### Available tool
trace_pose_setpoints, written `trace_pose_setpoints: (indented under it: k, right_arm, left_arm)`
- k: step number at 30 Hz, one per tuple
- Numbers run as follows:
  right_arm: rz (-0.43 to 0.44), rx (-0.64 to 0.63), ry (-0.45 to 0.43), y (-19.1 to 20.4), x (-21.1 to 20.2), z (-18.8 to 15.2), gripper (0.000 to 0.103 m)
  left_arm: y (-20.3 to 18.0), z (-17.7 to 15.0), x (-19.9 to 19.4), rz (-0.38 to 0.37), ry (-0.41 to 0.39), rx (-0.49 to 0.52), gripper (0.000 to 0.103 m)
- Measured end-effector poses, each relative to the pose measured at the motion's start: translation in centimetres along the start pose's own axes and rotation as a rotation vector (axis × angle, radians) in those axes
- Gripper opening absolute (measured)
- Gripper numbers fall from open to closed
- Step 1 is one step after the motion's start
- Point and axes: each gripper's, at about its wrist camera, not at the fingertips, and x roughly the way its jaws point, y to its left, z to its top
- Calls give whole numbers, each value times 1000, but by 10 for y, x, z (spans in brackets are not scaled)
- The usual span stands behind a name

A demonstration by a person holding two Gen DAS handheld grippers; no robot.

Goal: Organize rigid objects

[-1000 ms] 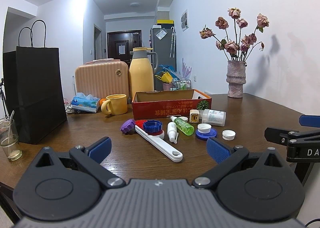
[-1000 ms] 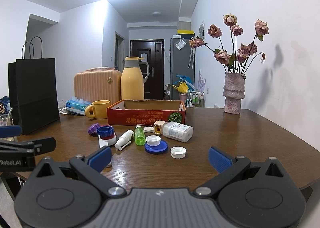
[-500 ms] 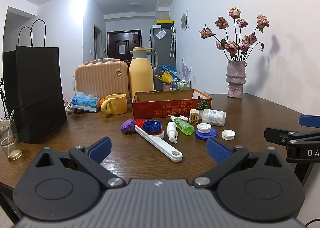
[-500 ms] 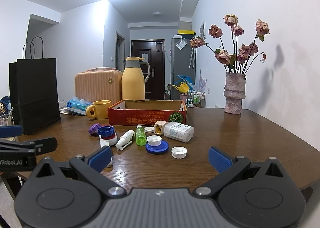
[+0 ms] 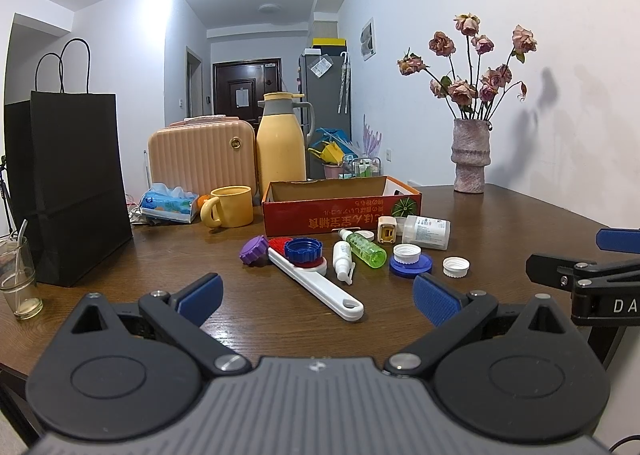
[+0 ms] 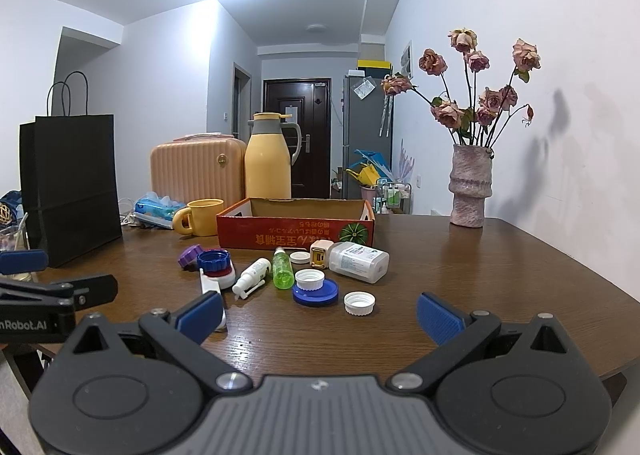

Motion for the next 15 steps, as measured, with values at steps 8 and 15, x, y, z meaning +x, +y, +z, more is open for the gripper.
trace_pose_setpoints:
  k: [8, 15]
  right_arm:
    - [1, -1, 4, 5, 0, -1, 103]
    - [1, -8, 10, 8, 4, -4, 103]
  left_arm:
    - [0, -1, 0, 1, 4, -5, 103]
    - [0, -4, 5, 7, 15, -11, 103]
